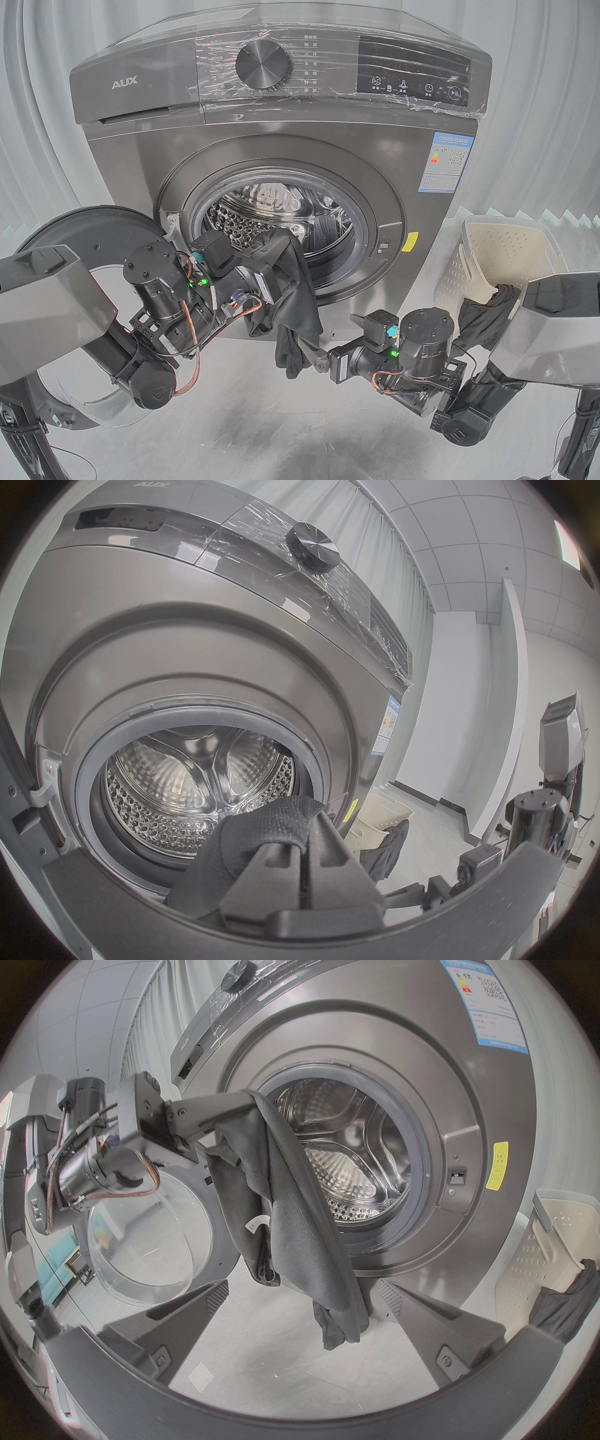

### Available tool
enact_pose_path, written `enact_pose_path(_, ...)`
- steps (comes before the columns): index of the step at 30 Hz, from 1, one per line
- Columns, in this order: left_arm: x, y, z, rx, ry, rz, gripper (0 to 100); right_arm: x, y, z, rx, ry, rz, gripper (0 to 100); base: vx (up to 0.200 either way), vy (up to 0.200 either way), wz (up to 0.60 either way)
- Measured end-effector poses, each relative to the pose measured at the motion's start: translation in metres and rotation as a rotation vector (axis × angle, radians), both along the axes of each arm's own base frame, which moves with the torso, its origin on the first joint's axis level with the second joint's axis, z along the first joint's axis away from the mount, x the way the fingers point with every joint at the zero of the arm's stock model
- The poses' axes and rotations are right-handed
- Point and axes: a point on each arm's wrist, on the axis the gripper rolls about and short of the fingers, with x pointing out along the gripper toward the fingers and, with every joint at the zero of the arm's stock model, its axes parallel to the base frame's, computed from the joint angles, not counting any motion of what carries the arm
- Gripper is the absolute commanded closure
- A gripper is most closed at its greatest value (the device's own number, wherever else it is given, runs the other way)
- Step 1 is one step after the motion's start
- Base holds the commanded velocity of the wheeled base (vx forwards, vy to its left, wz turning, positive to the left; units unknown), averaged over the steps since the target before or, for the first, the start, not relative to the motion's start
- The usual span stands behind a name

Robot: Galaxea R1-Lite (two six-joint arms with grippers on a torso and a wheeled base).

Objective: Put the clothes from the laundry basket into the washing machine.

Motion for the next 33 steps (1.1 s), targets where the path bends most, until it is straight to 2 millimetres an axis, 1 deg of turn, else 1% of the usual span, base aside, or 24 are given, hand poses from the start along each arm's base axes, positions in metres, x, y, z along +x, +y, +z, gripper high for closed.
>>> enact_pose_path(6,0.000,0.000,0.000,-0.001,0.001,0.000,100,0.011,0.008,-0.010,0.001,-0.003,-0.003,0,0.000,0.000,0.00)
enact_pose_path(11,0.000,0.001,-0.001,0.001,0.004,0.001,100,0.021,0.017,-0.001,0.042,-0.044,-0.006,0,0.000,0.000,0.00)
enact_pose_path(15,-0.001,0.001,-0.001,0.001,0.005,0.000,100,0.024,0.018,0.003,0.056,-0.059,-0.010,0,0.000,0.000,0.00)
enact_pose_path(18,0.000,0.001,-0.001,0.001,0.004,0.001,100,0.024,0.017,0.003,0.054,-0.057,-0.011,0,0.000,0.000,0.00)
enact_pose_path(22,0.000,0.001,0.000,-0.003,0.002,0.009,100,0.025,0.014,-0.003,0.039,-0.042,-0.019,0,0.000,0.000,0.00)
enact_pose_path(27,0.000,0.001,0.001,-0.005,0.000,0.015,100,0.032,0.011,-0.018,0.003,-0.024,-0.028,0,0.000,0.000,0.00)
enact_pose_path(33,0.001,0.001,0.002,-0.011,-0.003,0.025,100,0.041,0.015,-0.035,-0.028,-0.019,-0.021,0,0.000,0.000,0.00)
